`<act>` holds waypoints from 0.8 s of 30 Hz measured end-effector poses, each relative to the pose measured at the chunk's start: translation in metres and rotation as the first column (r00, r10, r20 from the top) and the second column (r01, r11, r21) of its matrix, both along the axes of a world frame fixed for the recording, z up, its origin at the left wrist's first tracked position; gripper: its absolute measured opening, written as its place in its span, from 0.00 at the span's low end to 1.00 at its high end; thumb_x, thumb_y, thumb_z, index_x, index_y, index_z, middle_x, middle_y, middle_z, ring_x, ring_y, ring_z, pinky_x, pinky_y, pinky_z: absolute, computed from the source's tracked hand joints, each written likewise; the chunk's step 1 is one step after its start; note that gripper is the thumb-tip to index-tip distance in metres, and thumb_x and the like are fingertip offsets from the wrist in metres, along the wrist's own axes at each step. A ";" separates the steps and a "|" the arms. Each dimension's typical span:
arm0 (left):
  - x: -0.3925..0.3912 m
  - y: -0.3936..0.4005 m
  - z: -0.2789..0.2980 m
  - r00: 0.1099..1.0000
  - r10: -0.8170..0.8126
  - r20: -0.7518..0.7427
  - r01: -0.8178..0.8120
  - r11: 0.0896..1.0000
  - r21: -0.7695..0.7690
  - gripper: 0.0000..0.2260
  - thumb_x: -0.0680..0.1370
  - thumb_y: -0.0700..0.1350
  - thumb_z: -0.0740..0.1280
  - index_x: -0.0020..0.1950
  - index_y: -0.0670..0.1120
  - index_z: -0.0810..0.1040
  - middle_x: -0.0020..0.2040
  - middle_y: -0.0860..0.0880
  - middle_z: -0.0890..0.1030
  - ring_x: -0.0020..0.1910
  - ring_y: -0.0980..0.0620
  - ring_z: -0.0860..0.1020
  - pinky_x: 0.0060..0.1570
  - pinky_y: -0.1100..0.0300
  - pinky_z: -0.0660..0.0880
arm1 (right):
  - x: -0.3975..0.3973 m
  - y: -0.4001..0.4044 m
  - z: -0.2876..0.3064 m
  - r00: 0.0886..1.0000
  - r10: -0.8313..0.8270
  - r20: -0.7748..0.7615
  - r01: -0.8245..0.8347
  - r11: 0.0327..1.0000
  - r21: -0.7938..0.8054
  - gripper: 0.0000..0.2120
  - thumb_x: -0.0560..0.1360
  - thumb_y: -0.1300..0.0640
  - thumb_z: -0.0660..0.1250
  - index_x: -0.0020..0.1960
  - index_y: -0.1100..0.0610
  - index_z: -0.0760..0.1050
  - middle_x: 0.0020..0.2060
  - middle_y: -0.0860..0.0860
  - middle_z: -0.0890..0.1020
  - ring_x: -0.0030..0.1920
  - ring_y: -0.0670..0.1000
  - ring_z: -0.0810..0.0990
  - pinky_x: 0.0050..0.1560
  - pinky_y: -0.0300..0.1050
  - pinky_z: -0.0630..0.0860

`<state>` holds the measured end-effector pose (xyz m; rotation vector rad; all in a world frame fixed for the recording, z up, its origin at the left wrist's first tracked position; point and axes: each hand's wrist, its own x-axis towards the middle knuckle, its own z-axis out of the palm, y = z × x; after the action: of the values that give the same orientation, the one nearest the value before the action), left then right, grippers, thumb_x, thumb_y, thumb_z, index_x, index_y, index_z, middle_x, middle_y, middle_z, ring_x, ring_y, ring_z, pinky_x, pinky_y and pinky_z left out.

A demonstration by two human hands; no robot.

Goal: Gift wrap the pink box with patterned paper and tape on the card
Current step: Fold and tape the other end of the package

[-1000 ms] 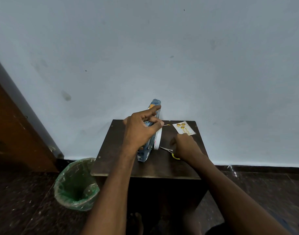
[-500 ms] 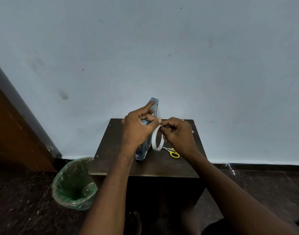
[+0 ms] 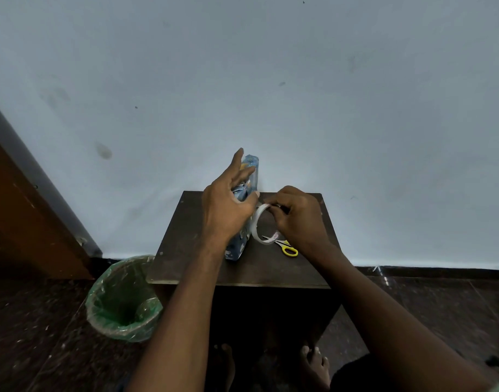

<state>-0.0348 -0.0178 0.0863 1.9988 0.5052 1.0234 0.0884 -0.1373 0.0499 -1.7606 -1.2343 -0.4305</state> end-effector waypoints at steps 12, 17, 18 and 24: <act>-0.007 -0.008 -0.008 0.973 -0.143 0.181 0.156 0.986 -0.063 0.39 0.73 0.29 0.74 0.81 0.52 0.70 0.83 0.56 0.66 0.69 0.60 0.79 0.65 0.57 0.81 | 0.026 0.007 -0.037 0.967 -0.216 -0.134 0.132 0.879 -0.459 0.16 0.71 0.64 0.73 0.58 0.61 0.84 0.53 0.59 0.86 0.57 0.61 0.82 0.54 0.50 0.76; -0.012 -0.010 -0.004 0.965 -0.136 0.225 0.158 0.984 -0.083 0.37 0.73 0.26 0.75 0.77 0.53 0.75 0.86 0.51 0.60 0.67 0.65 0.79 0.64 0.64 0.79 | -0.001 0.012 -0.007 0.960 0.116 -0.257 -0.116 0.993 0.015 0.39 0.70 0.70 0.72 0.79 0.53 0.68 0.77 0.50 0.69 0.68 0.49 0.77 0.54 0.38 0.79; -0.012 -0.011 -0.004 0.961 -0.143 0.237 0.169 0.981 -0.093 0.37 0.73 0.26 0.75 0.77 0.51 0.75 0.86 0.50 0.60 0.68 0.64 0.79 0.63 0.63 0.79 | -0.008 0.014 -0.002 0.956 0.181 -0.233 -0.176 0.983 0.042 0.40 0.71 0.72 0.70 0.80 0.53 0.67 0.79 0.50 0.66 0.74 0.47 0.72 0.57 0.38 0.79; -0.014 -0.011 -0.008 0.927 -0.128 0.352 0.210 0.956 -0.205 0.33 0.72 0.24 0.75 0.73 0.46 0.78 0.83 0.48 0.67 0.69 0.54 0.81 0.62 0.60 0.81 | -0.023 0.020 -0.002 0.969 0.170 -0.178 -0.146 0.979 0.140 0.27 0.73 0.70 0.69 0.69 0.52 0.80 0.72 0.46 0.77 0.73 0.47 0.73 0.60 0.55 0.80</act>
<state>-0.0489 -0.0290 0.0780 1.5825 0.2499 1.1084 0.0652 -0.1177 0.0474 -1.5449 -1.1749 -0.2366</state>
